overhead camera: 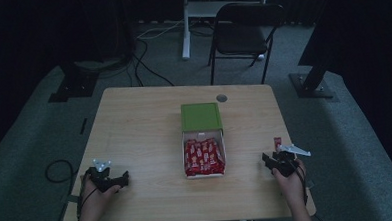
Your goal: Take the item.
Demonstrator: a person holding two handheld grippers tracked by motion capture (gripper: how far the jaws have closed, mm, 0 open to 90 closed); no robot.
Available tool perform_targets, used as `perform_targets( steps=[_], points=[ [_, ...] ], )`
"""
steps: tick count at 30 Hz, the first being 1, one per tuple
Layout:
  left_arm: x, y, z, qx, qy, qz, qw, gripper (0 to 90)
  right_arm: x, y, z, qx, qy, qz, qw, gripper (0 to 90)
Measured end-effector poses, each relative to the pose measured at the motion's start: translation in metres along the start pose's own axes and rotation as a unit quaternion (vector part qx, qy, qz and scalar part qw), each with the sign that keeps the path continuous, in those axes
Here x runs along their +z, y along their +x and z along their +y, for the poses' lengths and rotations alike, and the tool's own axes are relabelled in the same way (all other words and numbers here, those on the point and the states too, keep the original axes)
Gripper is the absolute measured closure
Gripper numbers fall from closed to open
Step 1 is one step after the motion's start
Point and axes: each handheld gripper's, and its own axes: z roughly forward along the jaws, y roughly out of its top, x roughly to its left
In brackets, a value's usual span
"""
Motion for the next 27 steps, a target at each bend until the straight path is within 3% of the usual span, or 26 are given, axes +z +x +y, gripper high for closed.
perform_targets(
  steps=[5,9,15,19,27],
  points=[
    [0.000,0.000,0.000,0.000,0.000,0.000,1.0000,2.5,0.006,0.002,-0.005,-0.020,0.007,-0.004,0.9998,44.0],
    [0.000,0.000,0.000,0.000,0.000,0.000,1.0000,2.4,0.010,0.004,-0.007,-0.022,0.007,-0.006,0.9997,39.0],
    [0.000,0.000,0.000,0.000,0.000,0.000,1.0000,2.4,0.014,0.011,-0.008,-0.058,0.009,-0.016,0.9982,34.0],
    [0.000,0.000,0.000,0.000,0.000,0.000,1.0000,2.4,0.016,0.017,-0.007,-0.088,0.021,-0.014,0.9958,23.4],
    [0.000,0.000,0.000,0.000,0.000,0.000,1.0000,2.4,0.018,0.017,-0.007,-0.084,0.026,-0.019,0.9959,16.9]
  ],
)
